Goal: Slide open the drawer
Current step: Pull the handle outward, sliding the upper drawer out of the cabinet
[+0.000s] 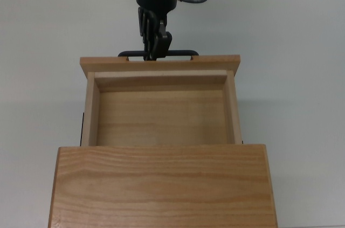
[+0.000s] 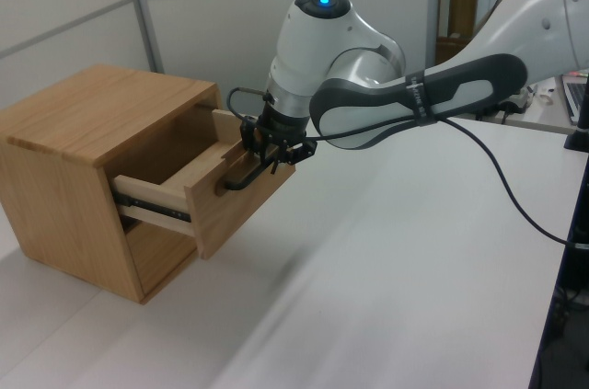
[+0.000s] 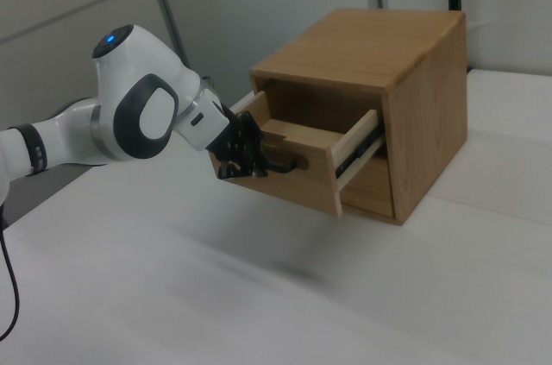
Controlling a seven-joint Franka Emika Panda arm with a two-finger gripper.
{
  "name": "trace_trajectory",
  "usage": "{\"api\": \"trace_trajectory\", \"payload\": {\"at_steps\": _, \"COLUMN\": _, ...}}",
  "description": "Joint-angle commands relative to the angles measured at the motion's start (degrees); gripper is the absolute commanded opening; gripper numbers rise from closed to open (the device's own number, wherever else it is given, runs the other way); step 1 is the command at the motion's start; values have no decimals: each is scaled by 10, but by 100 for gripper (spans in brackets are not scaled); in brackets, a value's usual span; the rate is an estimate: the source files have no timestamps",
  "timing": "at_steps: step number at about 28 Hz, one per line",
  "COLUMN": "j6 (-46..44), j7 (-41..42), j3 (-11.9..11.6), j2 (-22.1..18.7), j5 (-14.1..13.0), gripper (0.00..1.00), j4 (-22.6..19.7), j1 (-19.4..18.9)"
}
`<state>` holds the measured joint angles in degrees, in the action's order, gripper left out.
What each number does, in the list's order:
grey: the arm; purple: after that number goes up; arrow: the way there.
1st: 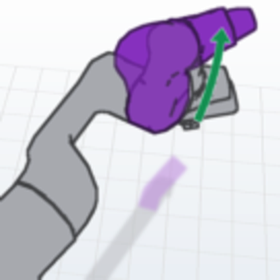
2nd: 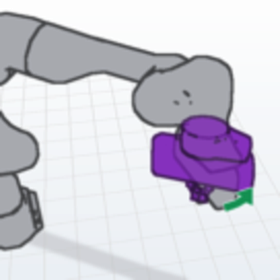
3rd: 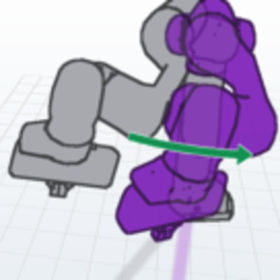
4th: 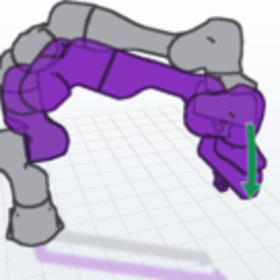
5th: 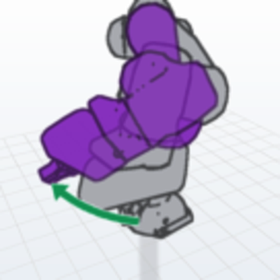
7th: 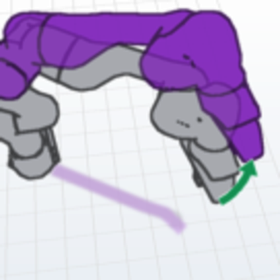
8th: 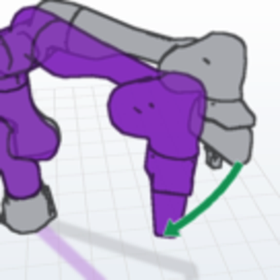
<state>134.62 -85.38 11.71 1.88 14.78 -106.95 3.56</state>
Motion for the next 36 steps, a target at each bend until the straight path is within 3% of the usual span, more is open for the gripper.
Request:
{"api": "trace_trajectory", "payload": {"at_steps": 1, "j6": -10, "j7": 1, "j3": 0, "j2": -62, "j5": -12, "gripper": 0, "j4": -50, "j1": 2}}
{"api": "trace_trajectory", "payload": {"at_steps": 11, "j6": -20, "j7": 1, "j3": -2, "j2": -108, "j5": -21, "gripper": 0, "j4": -92, "j1": -3}}
{"api": "trace_trajectory", "payload": {"at_steps": 25, "j6": -37, "j7": 10, "j3": -6, "j2": -144, "j5": -36, "gripper": 0, "j4": -115, "j1": -3}}
{"api": "trace_trajectory", "payload": {"at_steps": 28, "j6": -40, "j7": 9, "j3": -17, "j2": -147, "j5": -38, "gripper": 0, "j4": -115, "j1": -4}}
{"api": "trace_trajectory", "payload": {"at_steps": 29, "j6": -46, "j7": 10, "j3": -20, "j2": -147, "j5": -41, "gripper": 27, "j4": -115, "j1": -8}}
{"api": "trace_trajectory", "payload": {"at_steps": 31, "j6": -47, "j7": 11, "j3": -27, "j2": -147, "j5": -45, "gripper": 61, "j4": -114, "j1": -15}}
{"api": "trace_trajectory", "payload": {"at_steps": 34, "j6": -49, "j7": 27, "j3": -41, "j2": -147, "j5": -47, "gripper": 85, "j4": -113, "j1": -27}}
{"api": "trace_trajectory", "payload": {"at_steps": 35, "j6": -53, "j7": 32, "j3": -47, "j2": -147, "j5": -48, "gripper": 100, "j4": -112, "j1": -32}}
{"api": "trace_trajectory", "payload": {"at_steps": 36, "j6": -55, "j7": 35, "j3": -49, "j2": -147, "j5": -48, "gripper": 100, "j4": -111, "j1": -34}}
